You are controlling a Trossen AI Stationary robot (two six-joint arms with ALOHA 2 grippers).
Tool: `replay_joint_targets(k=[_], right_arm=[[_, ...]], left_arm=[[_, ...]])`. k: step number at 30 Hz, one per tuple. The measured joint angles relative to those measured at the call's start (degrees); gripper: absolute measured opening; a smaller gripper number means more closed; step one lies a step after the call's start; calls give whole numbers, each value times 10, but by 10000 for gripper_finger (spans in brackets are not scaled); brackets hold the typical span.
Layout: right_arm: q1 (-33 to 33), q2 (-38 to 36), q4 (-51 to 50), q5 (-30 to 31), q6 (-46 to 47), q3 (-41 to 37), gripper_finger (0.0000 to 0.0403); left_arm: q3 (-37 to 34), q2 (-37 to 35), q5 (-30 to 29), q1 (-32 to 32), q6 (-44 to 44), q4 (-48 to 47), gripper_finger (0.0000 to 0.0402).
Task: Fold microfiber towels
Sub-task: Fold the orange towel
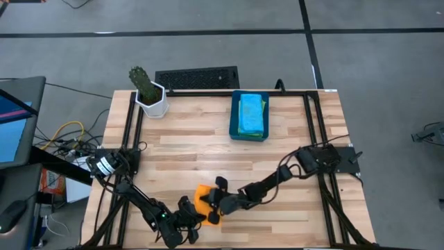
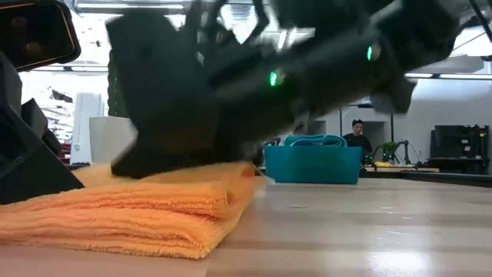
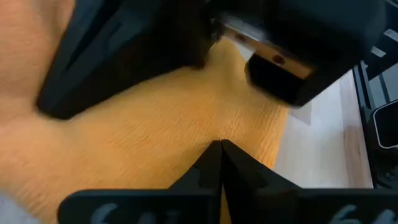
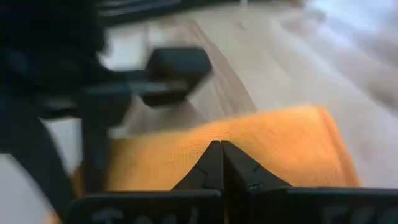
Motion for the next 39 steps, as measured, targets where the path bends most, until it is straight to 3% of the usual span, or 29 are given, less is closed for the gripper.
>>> replay_joint_targets(k=[3, 10, 12, 16, 19, 23, 26, 30, 39], right_arm=[[-6, 9, -19, -9, 65, -4, 22], [3, 13, -13, 0, 48, -8, 16], [4, 13, -12, -1, 50, -8, 17], [7, 14, -3, 0, 53, -10, 25], [11, 15, 8, 3, 52, -11, 25], [14, 8, 16, 2, 47, -12, 19], [16, 4, 18, -2, 36, -13, 20], [15, 4, 20, -7, 38, -13, 26], [11, 3, 20, -6, 37, -13, 19]], left_arm=[[1, -7, 3, 1, 1, -1, 0], [4, -90, 10, 1, 24, -36, 0], [4, -123, -5, -2, 57, -72, 0], [0, -155, -101, -2, 64, -185, 0], [-34, -154, -82, 23, -3, -238, 0], [-102, -154, -75, 44, -10, -144, 0], [-135, -157, -84, 59, 36, -62, 0], [-161, -157, -44, 83, 108, 27, 0], [-160, -160, 2, 83, 183, 85, 0]])
